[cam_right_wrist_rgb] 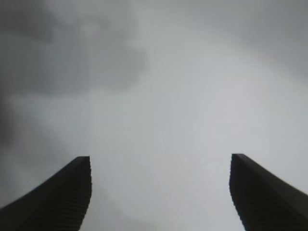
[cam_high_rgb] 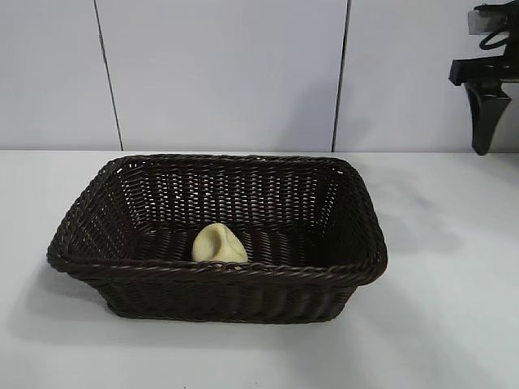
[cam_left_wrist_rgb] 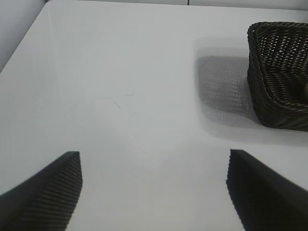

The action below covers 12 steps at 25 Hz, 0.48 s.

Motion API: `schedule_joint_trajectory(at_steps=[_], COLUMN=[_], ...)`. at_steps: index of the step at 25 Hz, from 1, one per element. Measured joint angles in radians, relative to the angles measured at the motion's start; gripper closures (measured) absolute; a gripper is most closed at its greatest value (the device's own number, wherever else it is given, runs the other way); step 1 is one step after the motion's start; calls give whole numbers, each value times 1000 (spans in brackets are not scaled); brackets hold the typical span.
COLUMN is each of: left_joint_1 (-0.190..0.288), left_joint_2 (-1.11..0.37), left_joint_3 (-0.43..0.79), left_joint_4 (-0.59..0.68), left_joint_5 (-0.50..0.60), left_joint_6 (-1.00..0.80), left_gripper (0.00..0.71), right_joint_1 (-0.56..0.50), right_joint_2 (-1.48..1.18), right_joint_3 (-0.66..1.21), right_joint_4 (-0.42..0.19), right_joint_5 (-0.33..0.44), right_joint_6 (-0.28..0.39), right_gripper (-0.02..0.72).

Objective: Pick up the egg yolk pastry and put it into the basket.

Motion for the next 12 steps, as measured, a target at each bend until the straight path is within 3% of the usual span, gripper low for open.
schedule_joint_trajectory(at_steps=[6,12], left_joint_1=[0,0], left_joint_2=[0,0], left_joint_3=[0,0], left_joint_4=[0,0], left_joint_5=[0,0], left_joint_6=[0,0], left_gripper=[112,112], right_joint_1=[0,0], right_joint_2=[-300,-589], right_joint_3=[283,471], right_joint_4=[2,12], right_joint_5=[-16,-82], right_joint_6=[-3,-7], right_gripper=[136,136])
